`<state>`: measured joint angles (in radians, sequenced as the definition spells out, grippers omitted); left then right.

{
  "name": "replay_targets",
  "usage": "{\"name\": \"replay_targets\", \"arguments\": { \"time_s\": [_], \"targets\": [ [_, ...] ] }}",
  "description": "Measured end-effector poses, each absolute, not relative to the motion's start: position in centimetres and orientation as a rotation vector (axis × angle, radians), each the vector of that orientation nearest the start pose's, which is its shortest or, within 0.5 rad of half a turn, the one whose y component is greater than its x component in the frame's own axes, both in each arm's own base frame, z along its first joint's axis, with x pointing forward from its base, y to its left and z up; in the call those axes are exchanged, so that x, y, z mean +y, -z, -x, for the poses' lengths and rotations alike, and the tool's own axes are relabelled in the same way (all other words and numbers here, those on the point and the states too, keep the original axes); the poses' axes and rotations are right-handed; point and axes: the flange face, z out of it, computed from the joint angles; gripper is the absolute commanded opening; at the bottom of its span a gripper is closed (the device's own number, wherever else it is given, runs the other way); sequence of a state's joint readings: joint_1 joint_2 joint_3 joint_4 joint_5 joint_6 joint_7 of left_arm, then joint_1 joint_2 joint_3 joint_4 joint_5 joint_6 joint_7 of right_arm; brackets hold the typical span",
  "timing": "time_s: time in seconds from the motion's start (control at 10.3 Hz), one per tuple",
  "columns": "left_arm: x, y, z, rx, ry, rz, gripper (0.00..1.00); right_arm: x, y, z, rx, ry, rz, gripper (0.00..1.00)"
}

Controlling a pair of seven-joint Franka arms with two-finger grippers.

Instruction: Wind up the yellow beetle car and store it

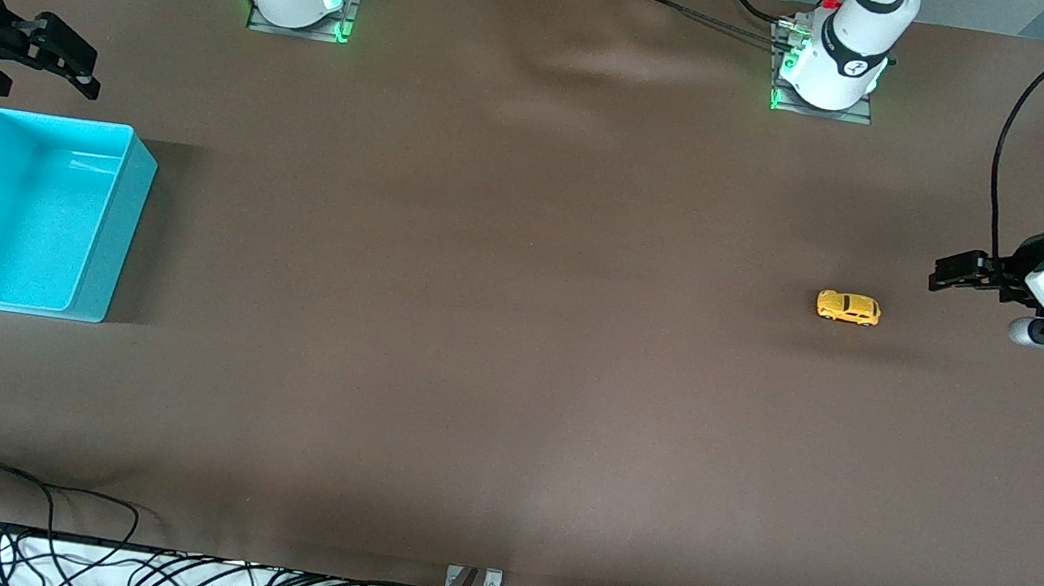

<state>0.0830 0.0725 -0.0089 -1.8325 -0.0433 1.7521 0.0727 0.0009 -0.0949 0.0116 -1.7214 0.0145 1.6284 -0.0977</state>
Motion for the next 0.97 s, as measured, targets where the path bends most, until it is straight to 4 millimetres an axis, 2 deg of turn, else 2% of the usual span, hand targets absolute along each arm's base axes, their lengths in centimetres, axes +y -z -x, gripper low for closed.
{"name": "replay_targets", "arguments": {
  "time_s": [0.97],
  "targets": [
    [4.4,-47.53,-56.4,-0.036,-0.237,3.186,1.0,0.19,-61.01,-52.84,-0.214,0.006,3.12,1.0]
  ]
}}
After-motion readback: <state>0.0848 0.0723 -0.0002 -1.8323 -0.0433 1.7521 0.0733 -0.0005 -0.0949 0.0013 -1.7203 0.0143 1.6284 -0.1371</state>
